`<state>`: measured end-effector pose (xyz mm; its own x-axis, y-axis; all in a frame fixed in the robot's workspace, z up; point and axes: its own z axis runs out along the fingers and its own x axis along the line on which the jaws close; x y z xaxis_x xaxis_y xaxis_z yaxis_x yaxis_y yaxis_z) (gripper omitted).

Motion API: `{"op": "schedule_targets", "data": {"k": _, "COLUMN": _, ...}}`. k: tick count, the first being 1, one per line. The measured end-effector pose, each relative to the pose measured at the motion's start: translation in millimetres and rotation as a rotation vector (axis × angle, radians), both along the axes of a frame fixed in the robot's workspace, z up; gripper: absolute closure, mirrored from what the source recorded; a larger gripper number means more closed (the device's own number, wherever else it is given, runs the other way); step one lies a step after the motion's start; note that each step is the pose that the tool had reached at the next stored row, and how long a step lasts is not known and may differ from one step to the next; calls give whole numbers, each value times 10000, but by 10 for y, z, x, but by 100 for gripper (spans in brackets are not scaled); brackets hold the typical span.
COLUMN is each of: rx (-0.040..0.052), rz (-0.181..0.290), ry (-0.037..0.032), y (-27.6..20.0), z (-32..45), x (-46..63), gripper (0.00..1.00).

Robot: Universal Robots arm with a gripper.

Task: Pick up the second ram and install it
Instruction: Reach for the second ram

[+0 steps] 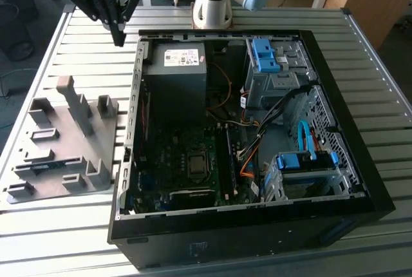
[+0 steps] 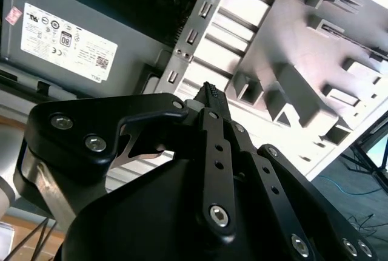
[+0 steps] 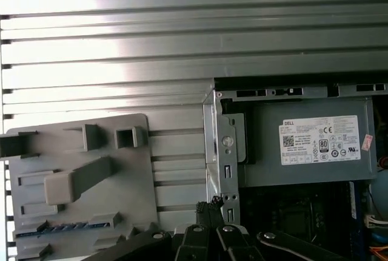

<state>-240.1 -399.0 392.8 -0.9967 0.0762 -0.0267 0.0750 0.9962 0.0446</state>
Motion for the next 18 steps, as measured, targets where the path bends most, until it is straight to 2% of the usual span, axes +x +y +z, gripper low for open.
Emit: {"op": "schedule_targets", "data": {"k": 18, "rx": 0, "rz": 0, "ry": -3, "y": 0, "z": 0, "x": -455, "gripper": 90}}
